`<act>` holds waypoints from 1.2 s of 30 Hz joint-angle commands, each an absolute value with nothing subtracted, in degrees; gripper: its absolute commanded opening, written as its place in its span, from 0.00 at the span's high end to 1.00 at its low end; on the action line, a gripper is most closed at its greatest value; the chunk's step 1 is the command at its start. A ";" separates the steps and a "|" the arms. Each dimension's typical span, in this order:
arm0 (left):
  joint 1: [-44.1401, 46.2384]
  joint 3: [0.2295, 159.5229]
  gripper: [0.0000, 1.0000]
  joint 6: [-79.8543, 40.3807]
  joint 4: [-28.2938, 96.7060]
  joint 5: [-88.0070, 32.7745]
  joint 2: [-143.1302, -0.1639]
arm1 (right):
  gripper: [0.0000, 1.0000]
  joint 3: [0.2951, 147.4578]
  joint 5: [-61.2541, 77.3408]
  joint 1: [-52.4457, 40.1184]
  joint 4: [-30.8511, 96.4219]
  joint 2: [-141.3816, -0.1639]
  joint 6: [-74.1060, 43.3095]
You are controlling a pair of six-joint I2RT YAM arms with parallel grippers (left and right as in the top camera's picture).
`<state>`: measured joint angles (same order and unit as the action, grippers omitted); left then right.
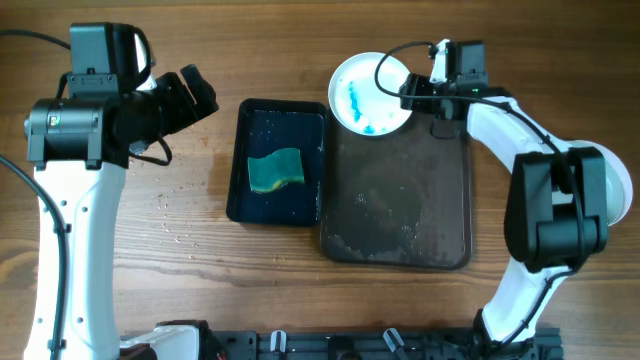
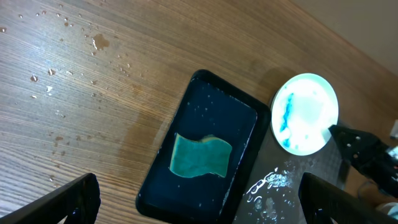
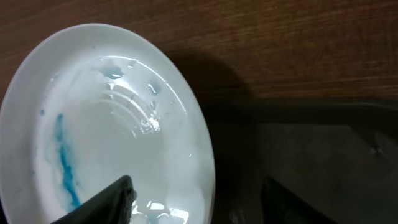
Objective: Clean dirty plates on tray and stack at the side
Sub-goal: 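Grip the last stained plate rim with right gripper, pull it down, then grasp the green sponge in the basin with the left gripper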
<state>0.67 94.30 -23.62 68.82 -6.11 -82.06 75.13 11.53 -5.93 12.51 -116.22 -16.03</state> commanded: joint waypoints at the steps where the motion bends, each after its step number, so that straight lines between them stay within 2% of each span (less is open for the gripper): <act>1: 0.40 94.78 0.00 -22.92 68.64 -6.59 -81.76 | 0.51 76.84 10.74 -6.04 12.29 -119.66 -16.69; 2: 0.40 94.78 0.00 -22.90 68.64 -6.59 -81.76 | 0.63 76.82 10.72 -6.33 12.69 -119.98 -16.69; 3: 0.40 94.78 0.00 -22.90 68.62 -6.59 -81.76 | 0.81 76.82 10.72 -6.59 12.99 -120.03 -16.69; 4: 0.40 94.78 0.00 -22.90 68.62 -6.59 -81.76 | 0.91 76.82 10.74 -6.68 13.41 -120.01 -16.71; 5: 0.40 94.78 0.00 -22.90 68.62 -6.59 -81.76 | 0.96 76.82 10.72 -6.68 14.11 -119.81 -17.17; 8: 0.40 94.78 0.00 -22.90 68.64 -6.59 -81.76 | 0.96 76.84 10.85 -5.87 18.90 -117.51 -22.11; 13: 0.40 94.78 0.00 -22.90 68.64 -6.59 -81.76 | 0.96 76.82 9.74 -4.27 28.34 -105.49 -21.56; 18: 0.40 94.78 0.00 -22.90 68.64 -6.59 -81.76 | 0.96 76.75 6.33 -4.27 46.41 -90.85 -19.66; 22: 0.40 94.78 0.00 -22.90 68.62 -6.59 -81.76 | 0.96 72.69 6.37 -4.86 61.19 -88.40 -26.44; 25: 0.40 94.78 0.00 -22.90 68.62 -6.59 -81.76 | 0.96 61.36 7.29 -6.76 56.03 -88.53 -32.10; 30: 0.43 94.78 0.00 -23.14 68.47 -8.40 -81.76 | 0.96 47.24 19.62 -7.88 40.29 -88.60 -38.22; 31: 0.43 94.78 0.00 -23.16 68.51 -9.96 -81.76 | 0.91 46.06 20.43 -7.88 38.04 -88.60 -39.40; 32: 0.47 94.78 0.00 -23.14 68.49 -11.97 -81.76 | 0.79 46.06 19.51 -7.86 37.41 -88.60 -39.62; 35: 1.13 94.78 0.00 -22.65 69.78 -12.58 -82.19 | 0.72 48.10 14.85 -7.64 39.00 -86.61 -37.87; 36: 1.76 94.72 0.00 -22.61 70.85 -12.56 -82.78 | 0.72 49.60 12.29 -7.64 39.97 -84.73 -34.15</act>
